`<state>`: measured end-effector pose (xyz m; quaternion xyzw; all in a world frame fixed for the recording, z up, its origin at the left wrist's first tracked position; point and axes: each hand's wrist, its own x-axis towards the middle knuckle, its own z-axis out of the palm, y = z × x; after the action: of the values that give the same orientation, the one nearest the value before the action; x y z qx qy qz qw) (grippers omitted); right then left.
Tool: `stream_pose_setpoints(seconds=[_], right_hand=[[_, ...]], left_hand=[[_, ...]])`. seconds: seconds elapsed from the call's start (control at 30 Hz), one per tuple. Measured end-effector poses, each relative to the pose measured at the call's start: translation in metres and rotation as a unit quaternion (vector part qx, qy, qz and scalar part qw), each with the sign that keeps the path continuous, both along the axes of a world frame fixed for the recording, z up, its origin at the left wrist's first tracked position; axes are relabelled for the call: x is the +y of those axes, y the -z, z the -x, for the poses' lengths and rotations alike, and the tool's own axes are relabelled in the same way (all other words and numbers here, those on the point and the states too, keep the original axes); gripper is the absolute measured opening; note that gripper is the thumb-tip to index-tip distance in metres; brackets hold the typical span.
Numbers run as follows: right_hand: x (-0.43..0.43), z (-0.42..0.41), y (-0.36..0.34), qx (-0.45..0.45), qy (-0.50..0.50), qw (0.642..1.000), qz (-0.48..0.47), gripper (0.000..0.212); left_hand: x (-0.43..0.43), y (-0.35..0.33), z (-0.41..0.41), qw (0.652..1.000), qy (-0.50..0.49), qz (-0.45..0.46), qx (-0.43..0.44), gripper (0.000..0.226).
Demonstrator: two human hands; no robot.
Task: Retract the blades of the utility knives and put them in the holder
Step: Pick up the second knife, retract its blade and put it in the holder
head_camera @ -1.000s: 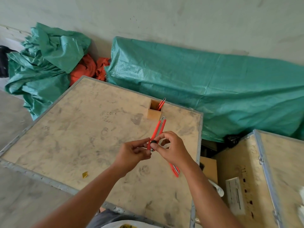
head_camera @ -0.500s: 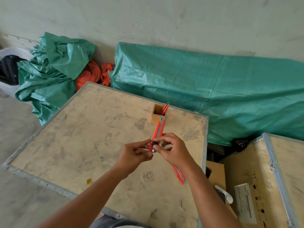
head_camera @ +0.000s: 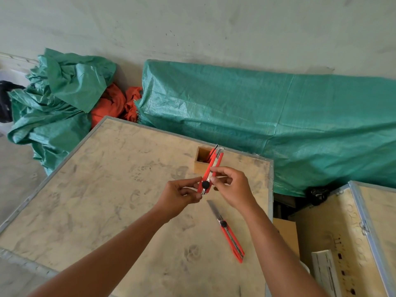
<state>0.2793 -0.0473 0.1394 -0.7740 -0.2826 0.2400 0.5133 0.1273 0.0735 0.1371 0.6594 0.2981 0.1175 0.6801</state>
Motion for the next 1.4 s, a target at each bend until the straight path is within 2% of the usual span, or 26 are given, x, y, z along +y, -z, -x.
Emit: stream_pose_setpoints(seconds=[0.13,0.37,0.5,0.6,0.7,0.87,1.13,1.4], right_hand=[[0.026,-0.045,0.004,-0.005,0.007,1.000,0.002,0.035],[0.074,-0.087,0.027,-0.065,0.076,0.995,0.020,0.034],[0.098,-0.088,0.052,-0.113,0.099,0.986,0.064,0.036],[0.108,-0.084,0.067,-0.154,0.088,0.981,0.075,0.034],[0.113,-0.084,0.075,-0.195,0.061,0.975,0.084,0.034],[0.113,-0.086,0.085,-0.246,0.040,0.965,0.080,0.036],[0.107,-0.083,0.089,-0.249,0.046,0.966,0.053,0.039],[0.083,-0.077,0.077,-0.232,0.039,0.971,0.036,0.033]], left_hand=[[0.028,0.007,-0.043,0.996,0.012,-0.088,0.026,0.050],[0.069,0.042,-0.108,0.987,0.003,-0.149,0.062,0.052],[0.085,0.065,-0.123,0.964,-0.015,-0.228,0.133,0.057],[0.093,0.082,-0.129,0.961,-0.010,-0.215,0.174,0.061],[0.098,0.091,-0.132,0.962,-0.004,-0.211,0.171,0.049],[0.101,0.095,-0.131,0.965,-0.007,-0.208,0.162,0.055],[0.097,0.097,-0.130,0.964,-0.014,-0.213,0.157,0.059],[0.084,0.087,-0.122,0.964,-0.029,-0.200,0.171,0.059]])
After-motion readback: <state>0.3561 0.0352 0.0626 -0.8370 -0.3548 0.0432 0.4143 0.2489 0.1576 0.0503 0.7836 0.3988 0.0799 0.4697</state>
